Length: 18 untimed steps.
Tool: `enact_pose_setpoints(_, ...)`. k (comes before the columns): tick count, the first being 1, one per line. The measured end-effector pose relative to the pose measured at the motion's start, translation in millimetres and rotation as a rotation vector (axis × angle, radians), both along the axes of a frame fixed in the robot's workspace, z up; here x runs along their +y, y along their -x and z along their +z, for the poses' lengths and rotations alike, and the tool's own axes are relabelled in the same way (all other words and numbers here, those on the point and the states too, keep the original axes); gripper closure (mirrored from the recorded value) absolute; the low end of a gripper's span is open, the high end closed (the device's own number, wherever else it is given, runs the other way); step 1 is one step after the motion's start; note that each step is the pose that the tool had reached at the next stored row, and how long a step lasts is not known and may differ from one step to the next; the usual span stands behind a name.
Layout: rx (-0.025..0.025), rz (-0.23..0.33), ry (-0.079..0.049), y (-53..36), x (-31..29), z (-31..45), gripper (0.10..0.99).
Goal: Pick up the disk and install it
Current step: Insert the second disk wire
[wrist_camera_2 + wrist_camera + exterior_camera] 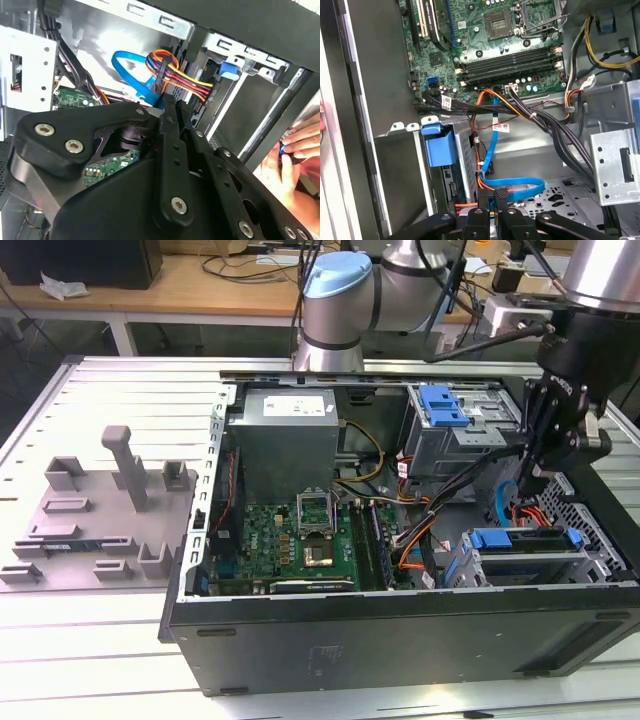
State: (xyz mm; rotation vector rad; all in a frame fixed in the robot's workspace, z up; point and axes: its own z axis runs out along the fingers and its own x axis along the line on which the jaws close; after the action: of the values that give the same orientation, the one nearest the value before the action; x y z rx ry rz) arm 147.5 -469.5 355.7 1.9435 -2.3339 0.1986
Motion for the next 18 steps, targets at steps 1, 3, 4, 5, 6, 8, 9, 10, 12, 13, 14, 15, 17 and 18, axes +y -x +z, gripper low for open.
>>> enact_pose_setpoints(1, 0.0, 0.001, -0.008, 1.5, -3.0, 0.0, 0.922)
enact_pose_setpoints(3, 0.0, 0.003, -0.021, 4.3, -9.0, 0.0, 0.922)
enact_pose_setpoints(4, 0.0, 0.006, -0.025, 6.0, -12.0, 0.0, 0.922)
enact_pose_setpoints(5, 0.0001, 0.013, -0.027, 7.2, -13.3, 0.0, 0.922)
enact_pose_setpoints(6, 0.0002, 0.019, -0.027, 7.7, -13.6, 0.0, 0.922)
enact_pose_setpoints(8, 0.0006, 0.046, -0.027, 7.8, -13.7, 0.0, 0.922)
enact_pose_setpoints(9, 0.0008, 0.061, -0.027, 7.9, -13.8, 0.0, 0.922)
enact_pose_setpoints(10, 0.001, 0.072, -0.027, 7.9, -13.8, 0.0, 0.922)
enact_pose_setpoints(12, 0.0013, 0.094, -0.027, 7.9, -13.9, 0.0, 0.922)
enact_pose_setpoints(13, 0.0014, 0.1, -0.026, 7.9, -14.3, 0.2, 0.922)
enact_pose_setpoints(14, 0.0013, 0.101, -0.03, 7.9, -18.6, 0.1, 0.922)
enact_pose_setpoints(15, 0.0009, 0.102, -0.037, 7.8, -23.5, 0.1, 0.922)
enact_pose_setpoints(17, -0.0011, 0.104, -0.078, 7.8, -32.4, 0.0, 0.922)
enact_pose_setpoints(18, -0.0015, 0.106, -0.088, 7.8, -34.3, 0.1, 0.922)
